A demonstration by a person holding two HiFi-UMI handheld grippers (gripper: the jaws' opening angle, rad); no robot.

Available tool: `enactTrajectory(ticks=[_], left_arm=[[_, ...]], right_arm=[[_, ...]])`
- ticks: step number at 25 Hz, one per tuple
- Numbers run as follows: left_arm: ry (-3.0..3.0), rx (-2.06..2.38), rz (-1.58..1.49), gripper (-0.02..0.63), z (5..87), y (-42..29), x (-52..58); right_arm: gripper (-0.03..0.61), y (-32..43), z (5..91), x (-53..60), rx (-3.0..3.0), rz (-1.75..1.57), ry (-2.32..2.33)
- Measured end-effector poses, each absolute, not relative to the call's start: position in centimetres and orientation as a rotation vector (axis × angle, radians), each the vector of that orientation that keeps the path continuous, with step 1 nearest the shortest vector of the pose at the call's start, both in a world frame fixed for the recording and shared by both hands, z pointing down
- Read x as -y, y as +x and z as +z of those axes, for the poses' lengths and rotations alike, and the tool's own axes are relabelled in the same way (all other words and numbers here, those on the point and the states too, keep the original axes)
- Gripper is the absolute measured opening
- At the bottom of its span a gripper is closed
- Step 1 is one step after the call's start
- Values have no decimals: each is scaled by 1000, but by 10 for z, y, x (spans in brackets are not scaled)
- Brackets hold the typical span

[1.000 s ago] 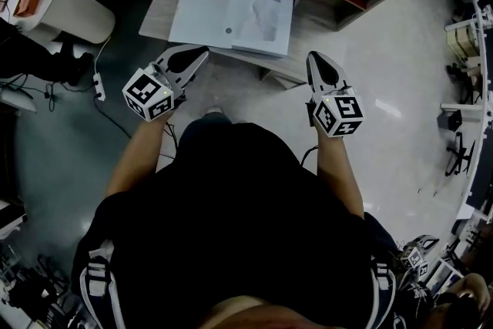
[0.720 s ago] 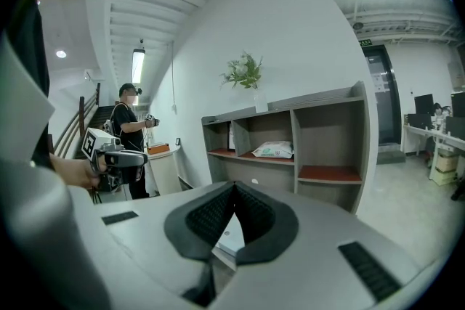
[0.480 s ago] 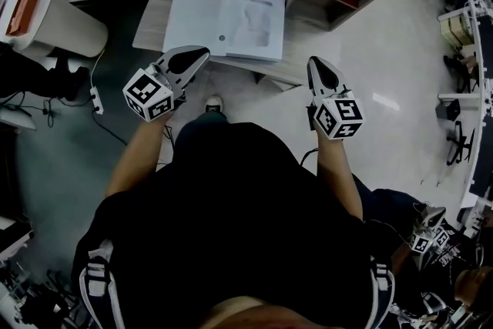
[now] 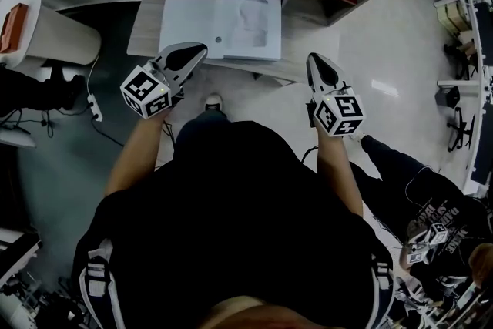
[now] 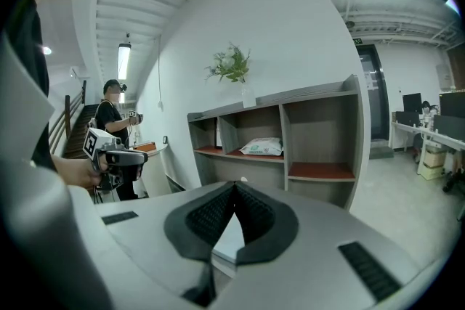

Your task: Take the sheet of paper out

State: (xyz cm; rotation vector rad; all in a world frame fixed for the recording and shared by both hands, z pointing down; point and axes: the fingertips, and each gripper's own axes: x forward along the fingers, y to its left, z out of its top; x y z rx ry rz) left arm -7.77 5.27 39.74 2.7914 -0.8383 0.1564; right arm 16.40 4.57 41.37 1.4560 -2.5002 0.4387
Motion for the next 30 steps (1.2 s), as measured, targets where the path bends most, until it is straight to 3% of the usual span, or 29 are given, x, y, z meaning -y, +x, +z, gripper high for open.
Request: enactTrajectory(ticks=[30], left_arm=[[2742, 661, 174, 25, 433, -122, 57]], right_arm=[[14, 109, 444, 53, 2415, 508, 1486]])
